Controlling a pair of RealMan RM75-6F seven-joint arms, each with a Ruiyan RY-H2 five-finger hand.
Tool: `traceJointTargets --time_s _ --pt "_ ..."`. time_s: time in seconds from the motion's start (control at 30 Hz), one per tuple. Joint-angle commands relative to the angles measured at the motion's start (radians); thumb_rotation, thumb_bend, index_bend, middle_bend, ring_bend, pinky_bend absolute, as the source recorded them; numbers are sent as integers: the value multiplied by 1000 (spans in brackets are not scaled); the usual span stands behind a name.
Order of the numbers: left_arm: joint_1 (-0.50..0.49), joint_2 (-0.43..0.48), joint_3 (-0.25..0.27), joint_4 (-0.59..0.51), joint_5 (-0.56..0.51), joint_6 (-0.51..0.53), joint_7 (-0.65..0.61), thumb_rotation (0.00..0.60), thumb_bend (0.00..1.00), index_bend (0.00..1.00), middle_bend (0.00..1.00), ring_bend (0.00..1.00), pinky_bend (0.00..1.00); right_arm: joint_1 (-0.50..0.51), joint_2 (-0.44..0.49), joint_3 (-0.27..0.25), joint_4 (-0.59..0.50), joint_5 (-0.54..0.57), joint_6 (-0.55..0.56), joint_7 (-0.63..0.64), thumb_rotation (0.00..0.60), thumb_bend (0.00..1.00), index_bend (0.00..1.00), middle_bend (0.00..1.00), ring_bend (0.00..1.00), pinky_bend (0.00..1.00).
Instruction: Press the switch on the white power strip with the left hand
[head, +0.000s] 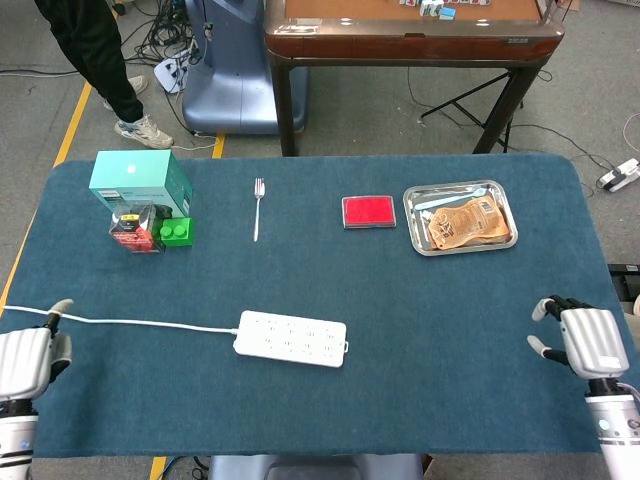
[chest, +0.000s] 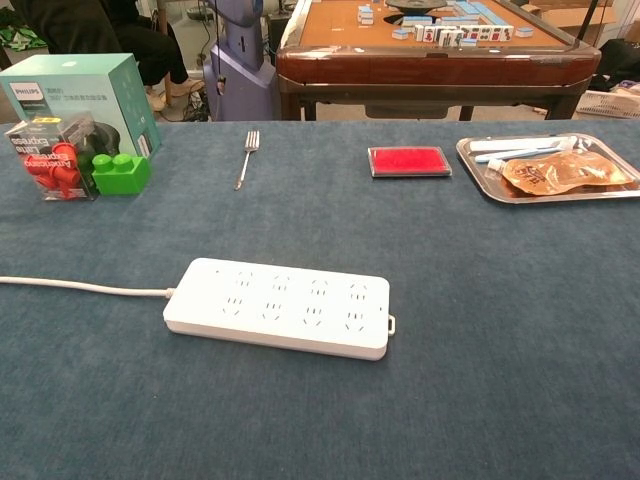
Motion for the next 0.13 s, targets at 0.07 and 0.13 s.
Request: traceJointTargets --time_s 0.07,0.13 --pt "41 6 1 -4 -27 24 -12 600 584 255 710 652 912 -5 3 -1 2 -2 6 8 600 131 525 488 490 602" --pt "53 9 0 1 -30 29 -23 600 584 255 709 652 912 -7 4 -2 1 -6 8 10 600 132 525 488 490 602"
